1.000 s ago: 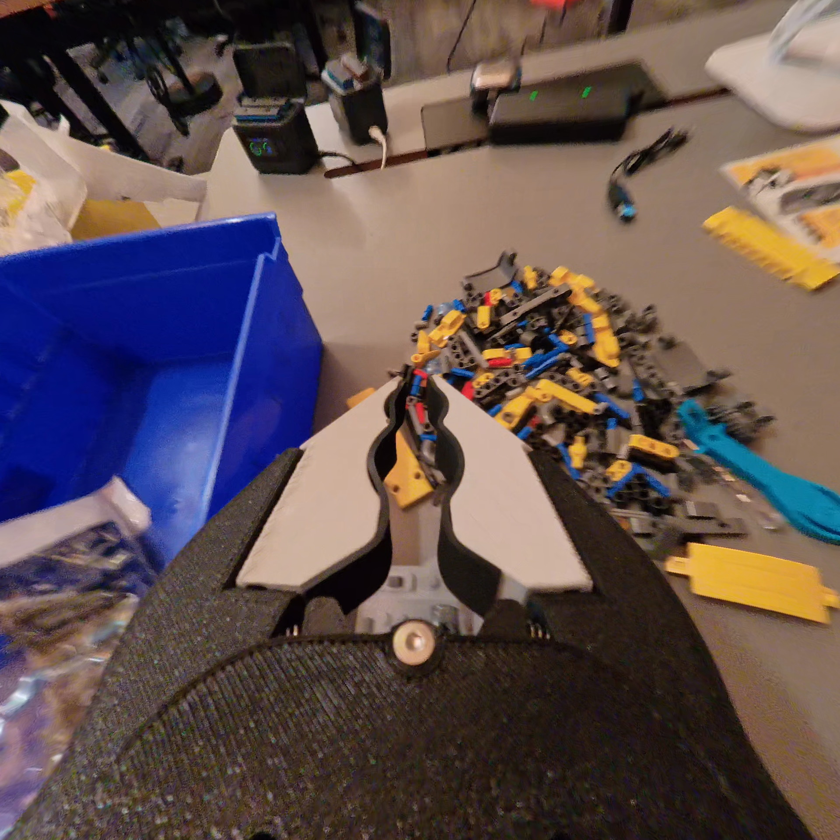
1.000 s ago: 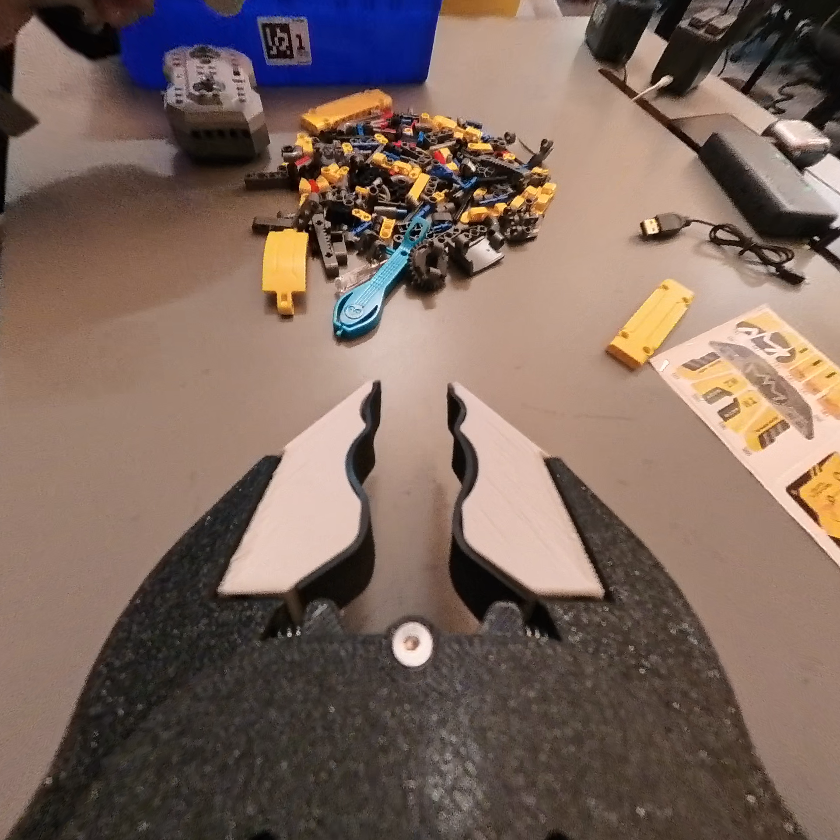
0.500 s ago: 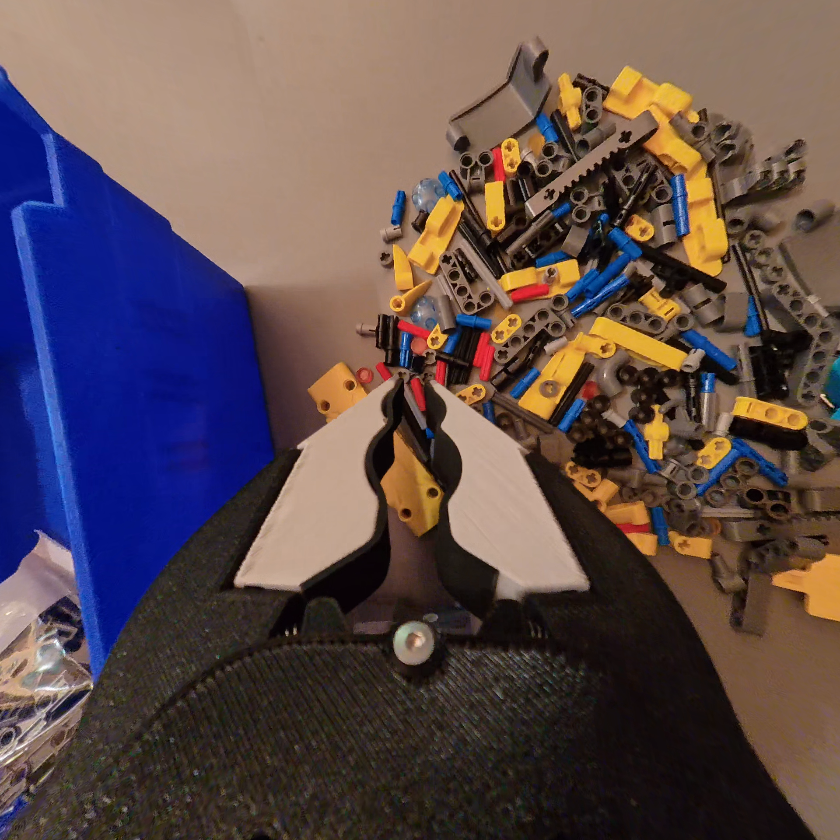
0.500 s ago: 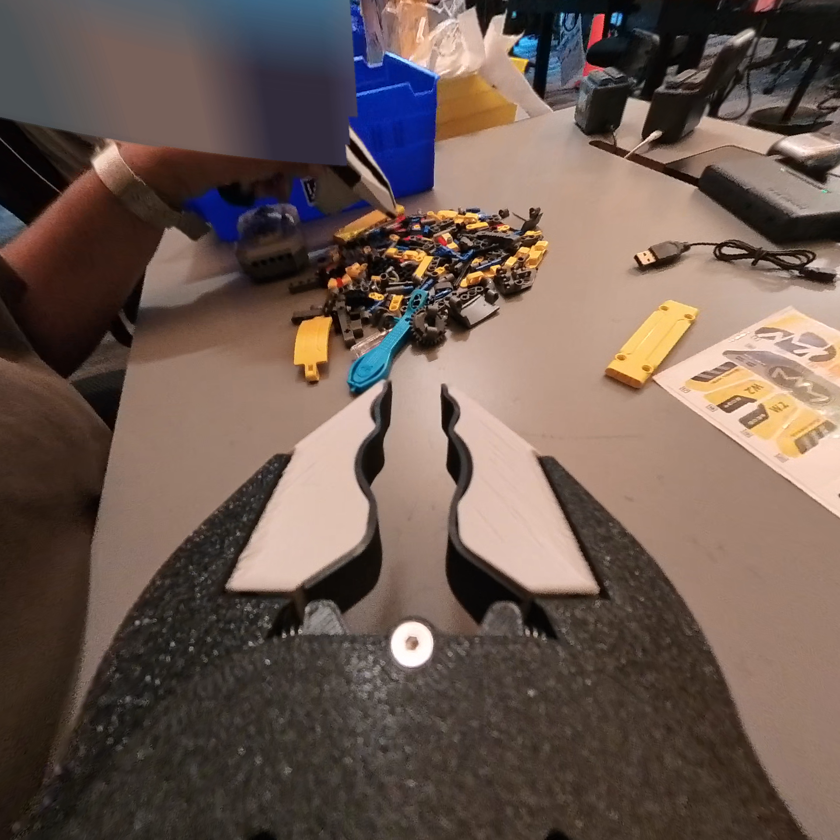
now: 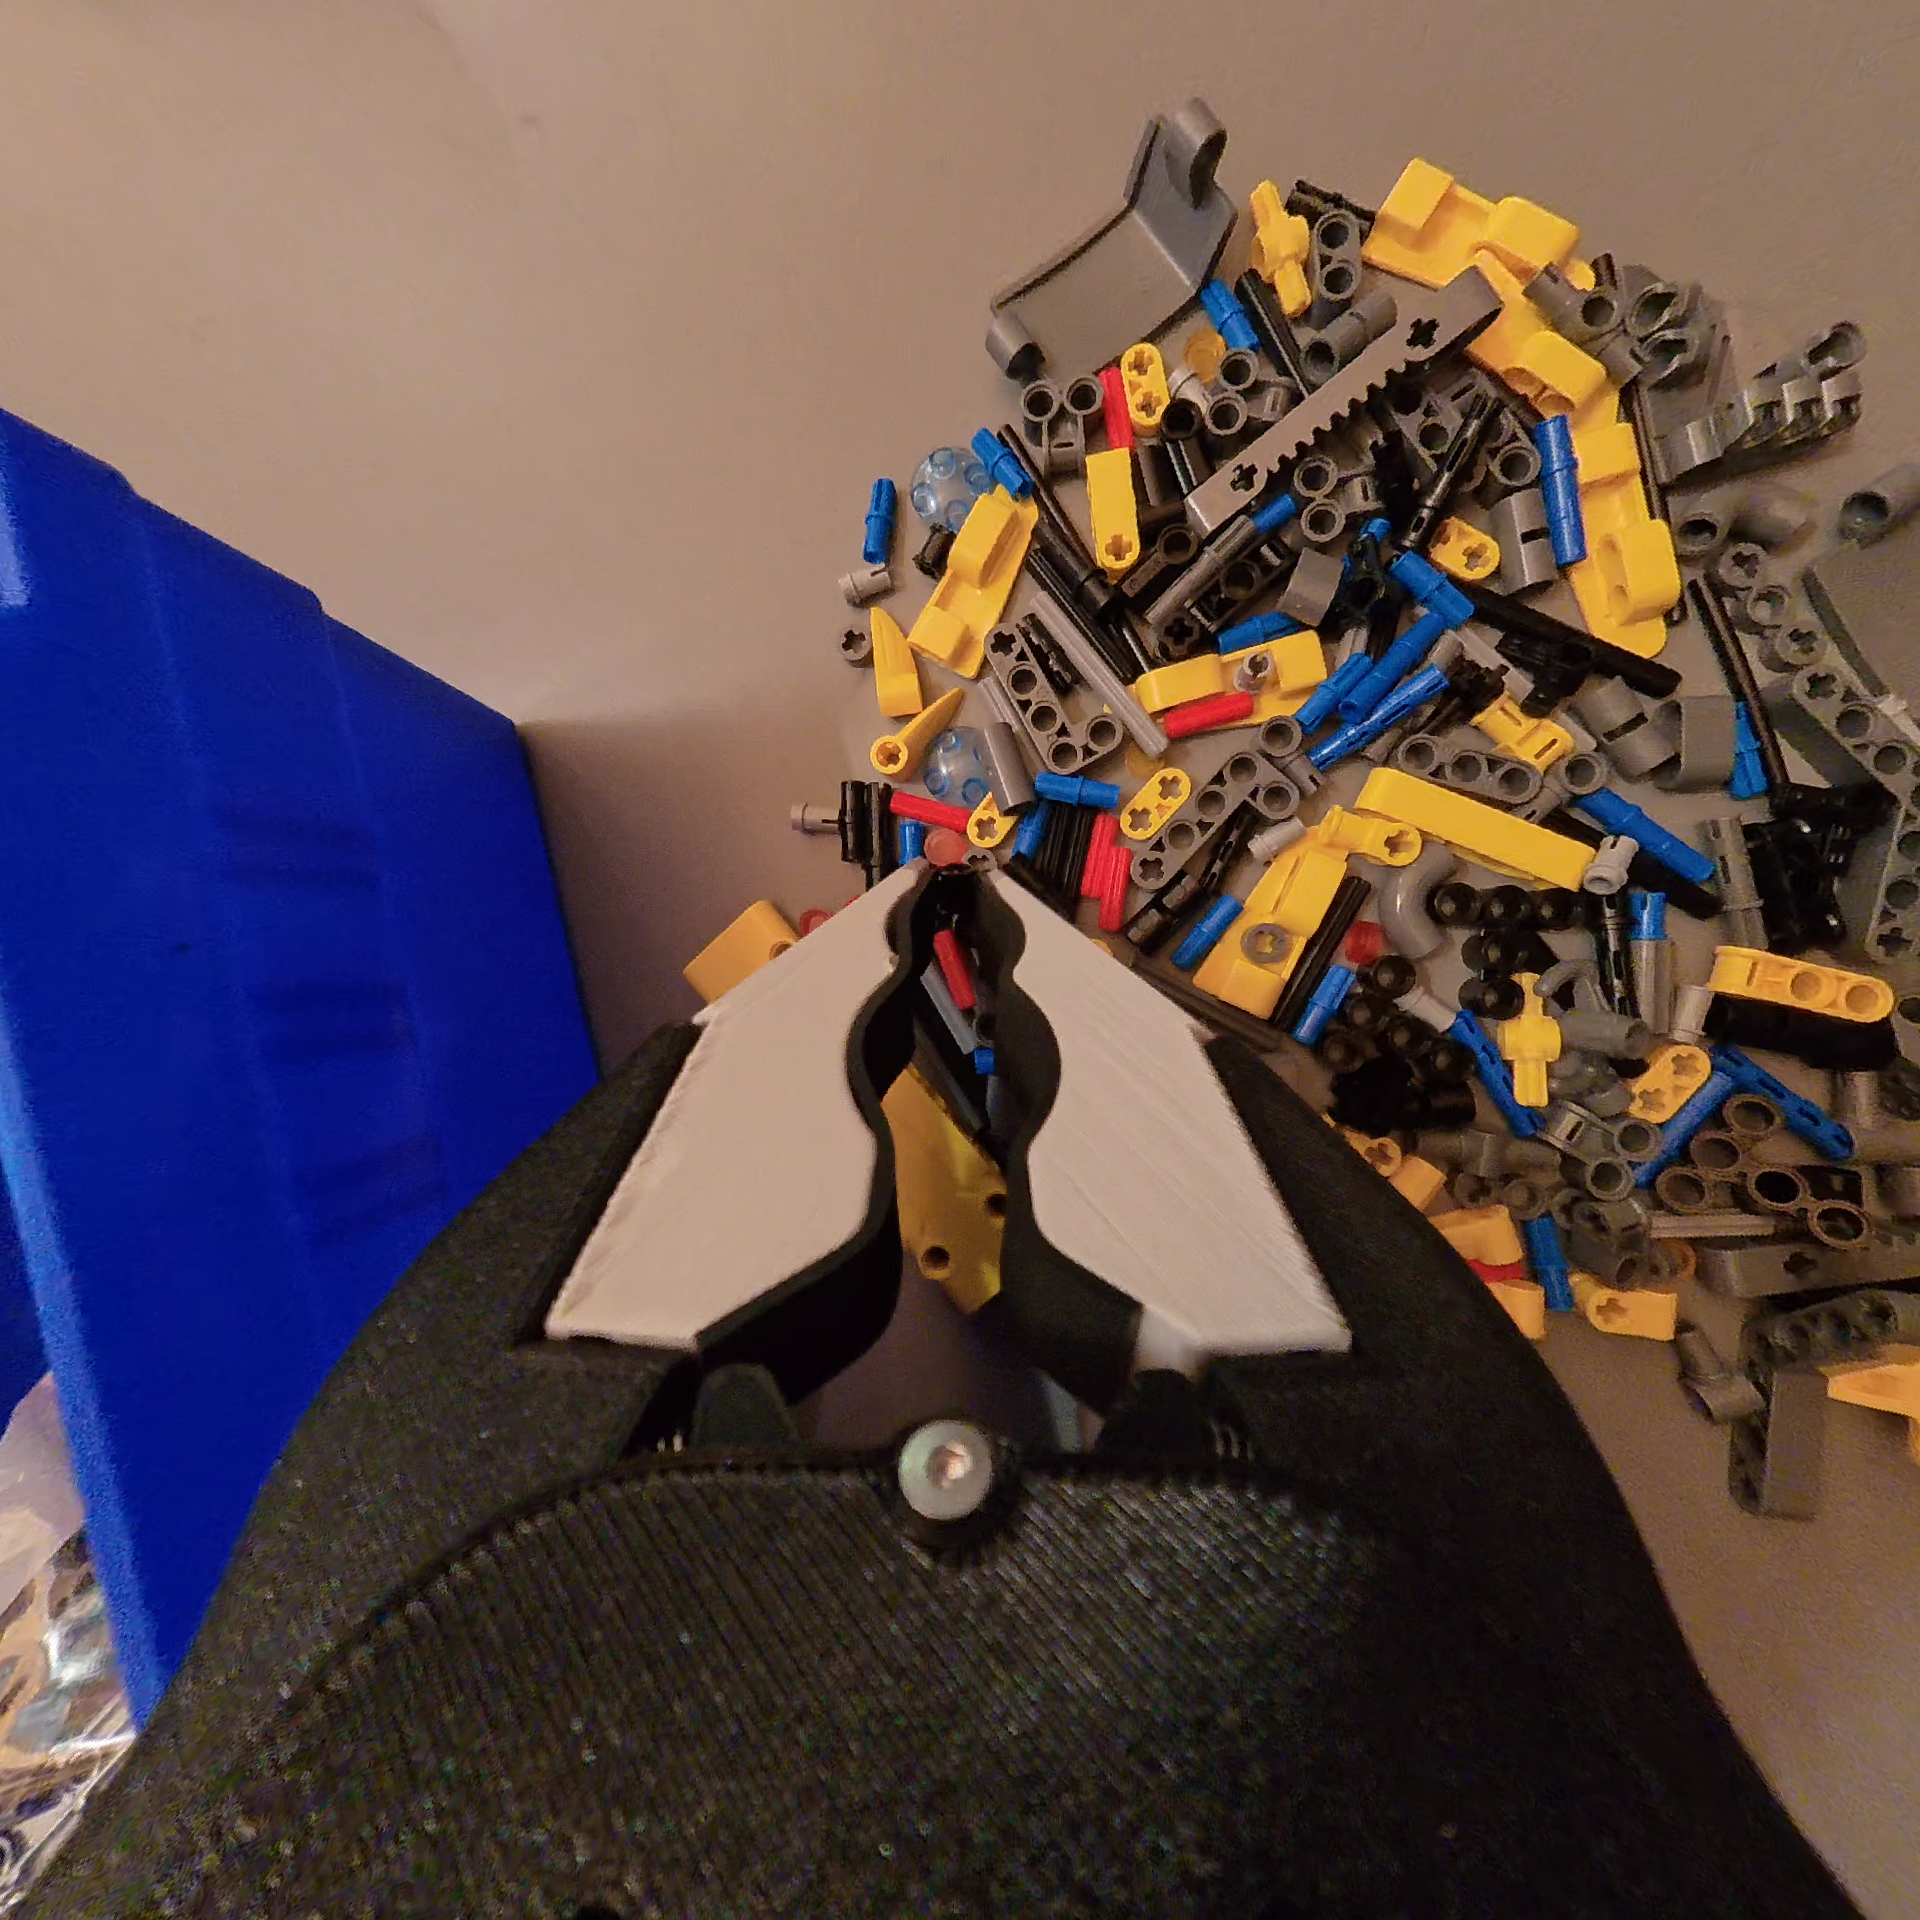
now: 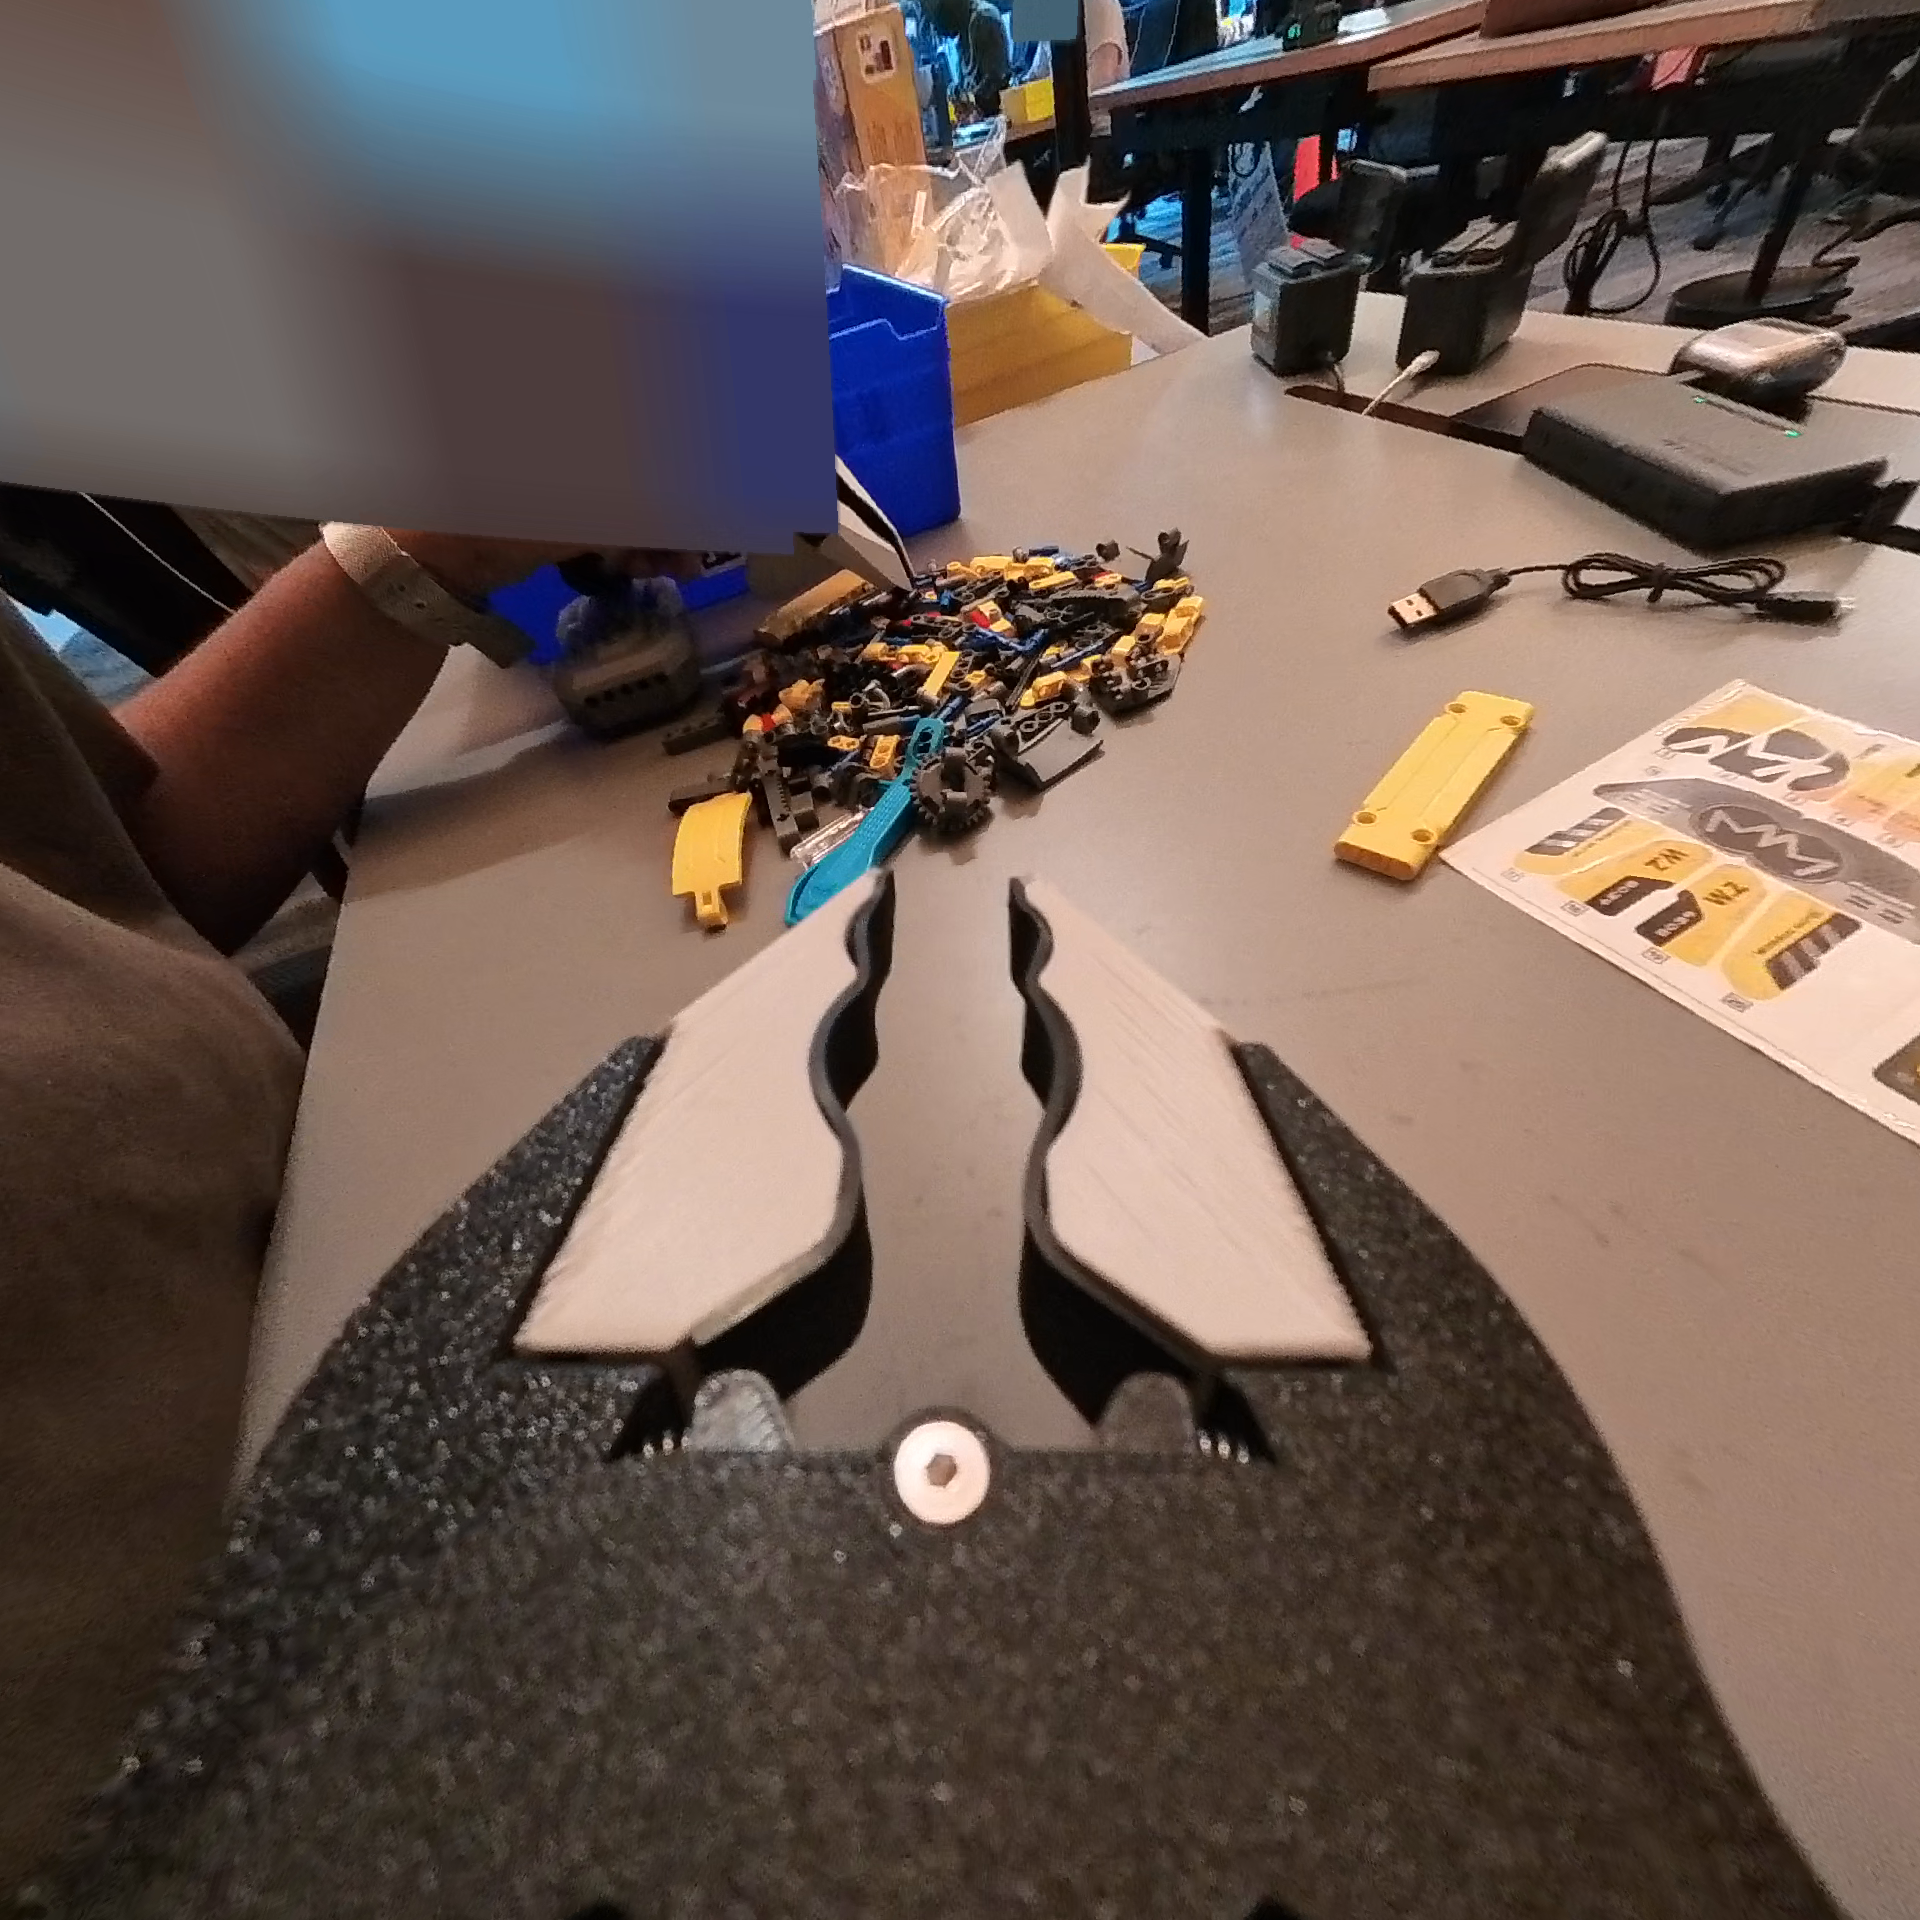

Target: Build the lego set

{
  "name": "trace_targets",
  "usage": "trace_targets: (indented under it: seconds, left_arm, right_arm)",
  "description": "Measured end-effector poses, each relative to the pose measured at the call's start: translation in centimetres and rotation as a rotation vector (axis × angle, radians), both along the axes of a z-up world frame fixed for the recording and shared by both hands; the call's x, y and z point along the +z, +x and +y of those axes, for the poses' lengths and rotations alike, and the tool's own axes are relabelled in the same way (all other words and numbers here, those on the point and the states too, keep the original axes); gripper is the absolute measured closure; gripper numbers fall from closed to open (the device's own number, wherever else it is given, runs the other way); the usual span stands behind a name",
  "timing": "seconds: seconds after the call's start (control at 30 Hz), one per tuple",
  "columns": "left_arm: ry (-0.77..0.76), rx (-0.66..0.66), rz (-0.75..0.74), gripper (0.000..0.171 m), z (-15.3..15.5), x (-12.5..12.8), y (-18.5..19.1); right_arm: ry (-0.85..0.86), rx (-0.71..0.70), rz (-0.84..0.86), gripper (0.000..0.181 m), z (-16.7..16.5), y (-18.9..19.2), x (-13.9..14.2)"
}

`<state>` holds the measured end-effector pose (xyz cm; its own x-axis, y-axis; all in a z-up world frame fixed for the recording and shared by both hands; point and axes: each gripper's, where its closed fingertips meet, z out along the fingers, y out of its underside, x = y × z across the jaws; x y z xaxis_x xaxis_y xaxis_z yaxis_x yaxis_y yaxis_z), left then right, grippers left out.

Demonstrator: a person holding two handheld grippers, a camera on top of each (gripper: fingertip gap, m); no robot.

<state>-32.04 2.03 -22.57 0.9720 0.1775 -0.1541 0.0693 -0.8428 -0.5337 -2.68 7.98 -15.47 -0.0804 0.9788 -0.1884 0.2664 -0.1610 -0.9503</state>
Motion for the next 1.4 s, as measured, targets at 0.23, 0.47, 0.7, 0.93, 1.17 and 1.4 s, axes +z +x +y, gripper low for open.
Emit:
trace_targets:
  seconds: [0.23,0.47,0.7,0.93,1.17,1.4]
  left_arm:
    - [0.236,-0.153,0.035,0.169,1.3,4.8,3.5]
    - [0.607,-0.480,-0.097,0.169,3.3,10.4,17.0]
    - [0.592,-0.672,-0.228,0.169,4.2,8.5,28.8]
    - [0.638,-0.815,0.034,0.169,4.5,8.5,33.9]
    - [0.598,-0.940,0.176,0.169,4.4,7.3,37.6]
    - [0.579,-1.016,0.223,0.169,4.1,6.8,39.3]
  right_arm:
    - [0.007,0.006,-0.010,0.159,-0.1,-0.1,-0.2]
    - [-0.086,0.004,-0.063,0.161,-0.1,0.4,-0.8]
    - [-0.150,-0.045,-0.045,0.159,-0.1,2.6,0.6]
    - [-0.238,-0.088,-0.005,0.158,-0.7,5.8,2.0]
    - [-0.445,-0.056,-0.032,0.160,-1.5,7.9,1.7]
    - [-0.473,-0.064,-0.112,0.165,-2.0,9.5,-0.1]
